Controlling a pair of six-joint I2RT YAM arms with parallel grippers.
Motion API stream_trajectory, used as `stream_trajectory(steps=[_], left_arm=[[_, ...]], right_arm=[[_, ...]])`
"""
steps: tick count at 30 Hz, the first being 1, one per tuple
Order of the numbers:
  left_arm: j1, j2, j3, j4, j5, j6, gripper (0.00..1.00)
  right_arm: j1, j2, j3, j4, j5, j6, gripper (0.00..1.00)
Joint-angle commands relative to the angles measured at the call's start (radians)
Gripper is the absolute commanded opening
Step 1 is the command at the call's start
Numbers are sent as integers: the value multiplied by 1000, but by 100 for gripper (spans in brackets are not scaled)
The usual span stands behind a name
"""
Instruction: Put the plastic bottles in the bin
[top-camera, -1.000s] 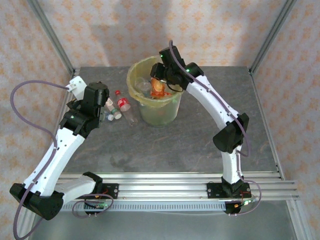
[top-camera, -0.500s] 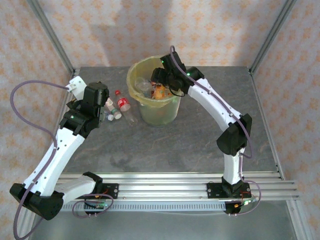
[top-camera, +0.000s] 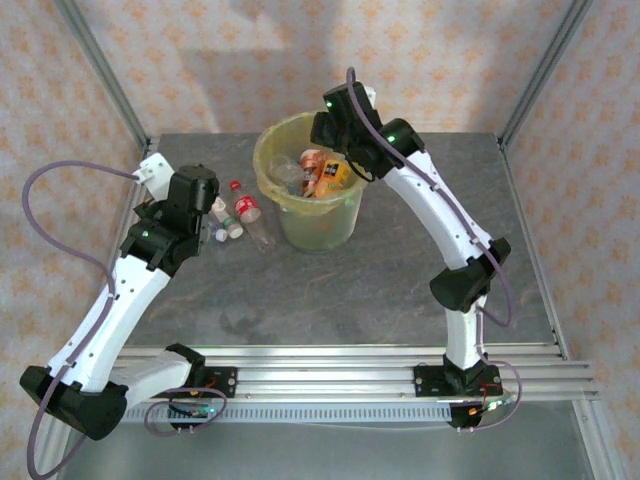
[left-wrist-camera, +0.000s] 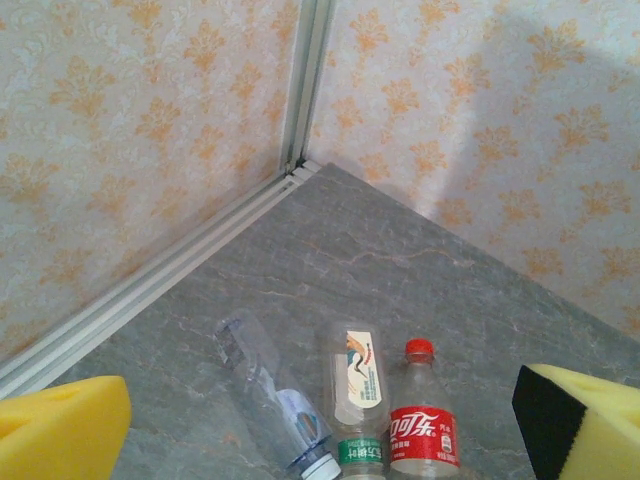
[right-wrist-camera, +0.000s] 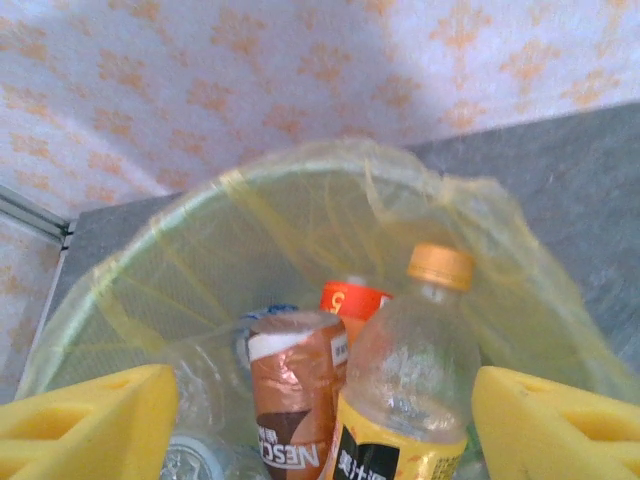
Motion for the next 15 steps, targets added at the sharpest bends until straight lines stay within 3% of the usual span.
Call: stream_trajectory(steps=[1,6,15], left_arm=[[14,-3,-7,-24,-28,-7,100],[42,18,-13,-17,14,5,100],[230,135,-36,-21,289,-34,100]], right_arm=[[2,66,82,-99,63,-55,75],[2,82,102,-107,39,-67,74],[2,37,97,-127,-10,-110,90]])
